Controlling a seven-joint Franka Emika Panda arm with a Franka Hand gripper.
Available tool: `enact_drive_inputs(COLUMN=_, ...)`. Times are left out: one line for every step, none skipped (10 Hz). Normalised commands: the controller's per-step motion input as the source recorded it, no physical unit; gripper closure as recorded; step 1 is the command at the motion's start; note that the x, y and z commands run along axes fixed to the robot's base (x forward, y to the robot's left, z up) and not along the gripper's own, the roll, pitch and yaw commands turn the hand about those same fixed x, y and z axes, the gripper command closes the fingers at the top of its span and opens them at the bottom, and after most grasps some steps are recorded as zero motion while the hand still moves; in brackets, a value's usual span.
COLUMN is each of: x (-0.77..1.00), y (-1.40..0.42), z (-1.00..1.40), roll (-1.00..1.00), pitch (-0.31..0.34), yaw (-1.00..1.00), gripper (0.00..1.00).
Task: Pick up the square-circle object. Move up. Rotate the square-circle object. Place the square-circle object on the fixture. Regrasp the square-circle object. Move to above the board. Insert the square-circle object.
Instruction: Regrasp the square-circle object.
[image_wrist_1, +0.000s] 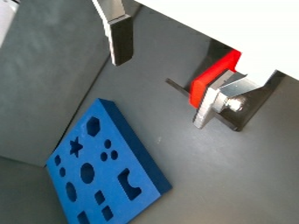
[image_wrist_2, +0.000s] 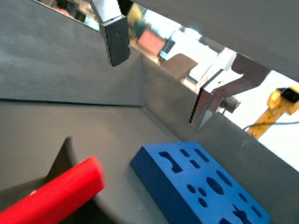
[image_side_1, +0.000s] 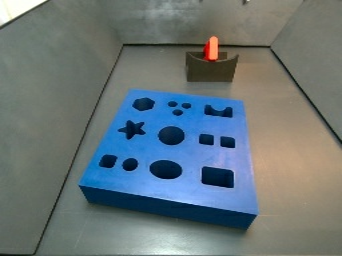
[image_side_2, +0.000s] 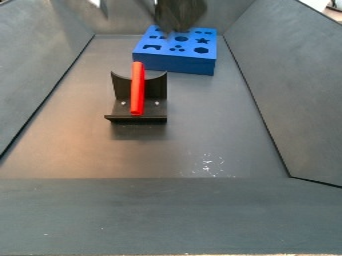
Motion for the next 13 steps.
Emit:
enact_drive_inputs(x=-0.1, y=-0.4, z=0.13, roll=1.0, pitch=0.045, yaw=0.0, gripper=0.0)
enact_drive_inputs(x=-0.06, y=-0.17, z=0.05, roll=1.0, pitch=0.042, yaw=0.0, gripper=0.0)
enact_drive_inputs(x=-0.04, y=-0.06, z=0.05, roll=1.0, pitch=0.043, yaw=0.0, gripper=0.0)
enact_drive_inputs(x=-0.02, y=-0.05, z=0.02, roll=1.0, pitch=0.042, yaw=0.0, gripper=0.0)
enact_drive_inputs(x=-0.02, y=-0.04, z=0.01, roll=1.0, pitch=0.038, yaw=0.0, gripper=0.0)
enact_drive_inputs(x=-0.03, y=-0.04, z=0.01, roll=1.0, pitch=0.035, yaw=0.0, gripper=0.0)
enact_drive_inputs(x=-0.04, y=-0.03, z=0.01, roll=1.0, pitch=0.026, yaw=0.0, gripper=0.0)
enact_drive_inputs(x=-0.03, y=-0.02, z=0.0, roll=1.0, pitch=0.021, yaw=0.0, gripper=0.0)
enact_drive_inputs(x=-0.03, y=-0.03, z=0.0, roll=1.0, pitch=0.016, yaw=0.0, gripper=0.0)
enact_drive_inputs(x=-0.03, y=-0.02, z=0.01, roll=1.0, pitch=0.01, yaw=0.0, gripper=0.0)
enact_drive_inputs(x=-0.02, y=-0.02, z=0.01, roll=1.0, pitch=0.006, yaw=0.0, gripper=0.0)
enact_drive_inputs(x=-0.03, y=-0.02, z=0.01, roll=1.0, pitch=0.005, yaw=0.01, gripper=0.0)
enact_drive_inputs(x=-0.02, y=-0.02, z=0.01, roll=1.0, pitch=0.007, yaw=0.01, gripper=0.0)
